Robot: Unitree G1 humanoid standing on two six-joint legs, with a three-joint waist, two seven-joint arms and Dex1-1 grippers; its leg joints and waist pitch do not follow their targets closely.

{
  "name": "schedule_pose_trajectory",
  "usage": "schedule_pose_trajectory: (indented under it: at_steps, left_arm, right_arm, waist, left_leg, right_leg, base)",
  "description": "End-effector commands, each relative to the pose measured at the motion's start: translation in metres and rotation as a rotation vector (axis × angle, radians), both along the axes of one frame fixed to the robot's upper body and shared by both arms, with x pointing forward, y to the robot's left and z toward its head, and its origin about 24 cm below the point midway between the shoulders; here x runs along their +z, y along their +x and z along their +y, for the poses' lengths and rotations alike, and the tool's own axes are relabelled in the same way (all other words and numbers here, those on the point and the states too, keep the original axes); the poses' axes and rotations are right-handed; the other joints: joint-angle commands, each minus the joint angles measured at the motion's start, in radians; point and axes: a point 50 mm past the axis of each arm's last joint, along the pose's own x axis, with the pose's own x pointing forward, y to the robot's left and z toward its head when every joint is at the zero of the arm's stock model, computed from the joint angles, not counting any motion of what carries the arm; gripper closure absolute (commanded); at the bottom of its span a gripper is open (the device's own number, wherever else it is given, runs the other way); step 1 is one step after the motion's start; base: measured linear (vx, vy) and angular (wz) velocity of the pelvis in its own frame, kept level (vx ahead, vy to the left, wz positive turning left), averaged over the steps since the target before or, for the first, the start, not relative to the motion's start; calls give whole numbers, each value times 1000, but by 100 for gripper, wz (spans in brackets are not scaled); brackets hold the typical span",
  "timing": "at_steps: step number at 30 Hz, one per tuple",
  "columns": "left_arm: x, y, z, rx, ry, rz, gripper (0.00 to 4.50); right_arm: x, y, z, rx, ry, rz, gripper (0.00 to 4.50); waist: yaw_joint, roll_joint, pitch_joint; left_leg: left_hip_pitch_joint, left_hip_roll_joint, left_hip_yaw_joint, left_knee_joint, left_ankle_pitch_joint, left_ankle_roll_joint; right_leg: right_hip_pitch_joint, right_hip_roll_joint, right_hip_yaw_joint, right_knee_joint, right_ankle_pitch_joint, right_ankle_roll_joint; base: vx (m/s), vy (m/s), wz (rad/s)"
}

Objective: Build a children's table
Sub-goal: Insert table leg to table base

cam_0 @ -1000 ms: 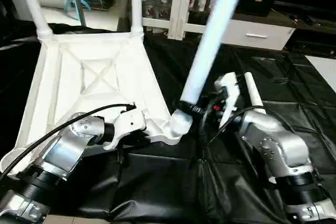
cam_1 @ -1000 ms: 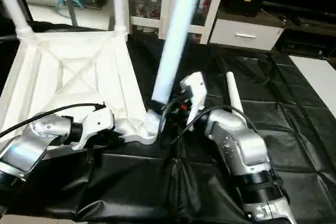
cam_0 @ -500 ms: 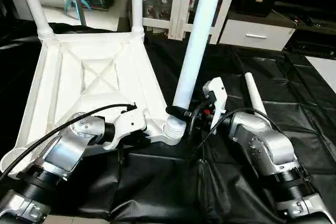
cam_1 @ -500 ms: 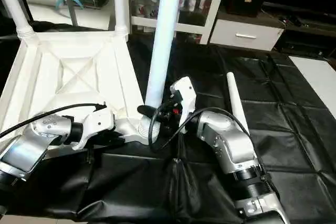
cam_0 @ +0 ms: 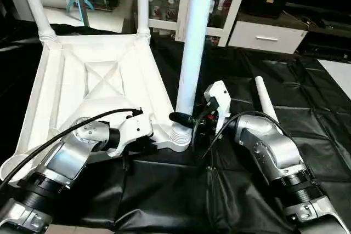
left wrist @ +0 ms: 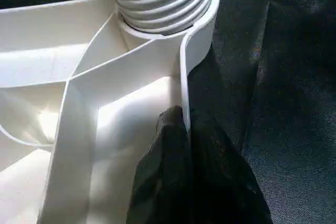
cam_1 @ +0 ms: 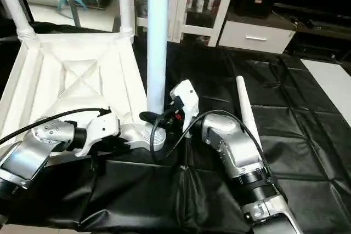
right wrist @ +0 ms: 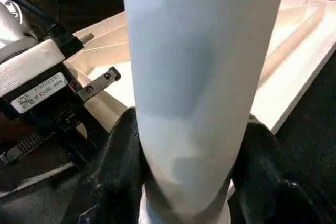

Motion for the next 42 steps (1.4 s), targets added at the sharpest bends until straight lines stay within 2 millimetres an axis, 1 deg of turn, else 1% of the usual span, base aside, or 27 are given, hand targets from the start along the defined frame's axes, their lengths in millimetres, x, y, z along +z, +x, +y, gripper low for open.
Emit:
schedule_pose_trajectory:
  at_steps: [1, 16, 19, 25, 31, 33, 34, 37, 39, 41, 42]
  left_arm:
    - [-10, -8, -12, -70, -4, 44, 450]
    - [-10, -8, -10, -68, 6, 43, 450]
    - [-10, -8, -10, -66, 6, 42, 450]
    - [-10, -8, -9, -61, 7, 42, 450]
    - [-10, -8, -8, -55, 9, 42, 450]
    - [-10, -8, -7, -50, 11, 41, 450]
    - [-10, -8, -7, -50, 11, 41, 450]
    - [-9, -7, -6, -43, 10, 40, 450]
    - [-9, -7, -6, -40, 10, 39, 450]
    - [-9, -7, -6, -40, 10, 39, 450]
    - [-9, -7, -5, -38, 11, 40, 450]
  right_arm:
    - [-3, 2, 1, 7, -22, 10, 266]
    - [-12, 6, 4, -13, 9, 62, 266]
    - [-14, 12, -3, -74, 40, 78, 266]
    - [-17, 12, -12, -115, 85, 96, 266]
    - [-25, 5, -18, -122, 132, 109, 266]
    - [-31, 2, -24, -160, 171, 106, 266]
    - [-31, 2, -24, -163, 174, 107, 266]
    - [-44, -6, -31, -216, 221, 130, 266]
    - [-48, -12, -31, -220, 233, 136, 266]
    - [-50, -14, -31, -219, 232, 135, 266]
    - [-53, -18, -30, -211, 214, 133, 266]
  waist:
    - [-10, 7, -50]
    - [-16, 7, -50]
    - [-17, 6, -50]
    - [-18, 7, -49]
    - [-15, 6, -49]
    - [-14, 5, -48]
    - [-15, 5, -48]
    - [-14, 4, -47]
    - [-11, 4, -47]
    - [-11, 5, -46]
    - [-11, 5, -45]
  left_leg:
    - [36, 49, -19, -87, -224, -50]
    - [36, 50, -22, -91, -263, -65]
    - [36, 50, -22, -91, -274, -66]
    - [37, 51, -23, -93, -286, -71]
    - [36, 52, -23, -93, -281, -65]
    - [37, 52, -22, -93, -293, -64]
    - [35, 52, -23, -94, -296, -64]
    - [35, 53, -24, -96, -311, -63]
    - [37, 54, -25, -97, -319, -62]
    - [36, 53, -25, -99, -316, -61]
    - [35, 54, -25, -99, -325, -63]
  right_leg:
    - [9, -42, 22, -68, -127, -183]
    - [7, -42, 22, -70, -143, -180]
    - [6, -43, 23, -72, -157, -183]
    - [5, -42, 22, -73, -164, -180]
    - [6, -44, 22, -73, -156, -180]
    - [3, -45, 23, -76, -170, -179]
    - [4, -45, 24, -76, -175, -178]
    - [3, -45, 23, -79, -196, -176]
    - [2, -45, 23, -80, -204, -171]
    - [3, -44, 23, -80, -199, -169]
    - [2, -45, 23, -81, -209, -168]
  base:
    - [0, 0, 0]
    - [0, 0, 0]
    - [0, 0, 0]
    - [0, 0, 0]
    - [0, 0, 0]
    - [0, 0, 0]
    - [0, 0, 0]
    - [0, 0, 0]
    - [0, 0, 0]
    - [0, 0, 0]
    - [0, 0, 0]
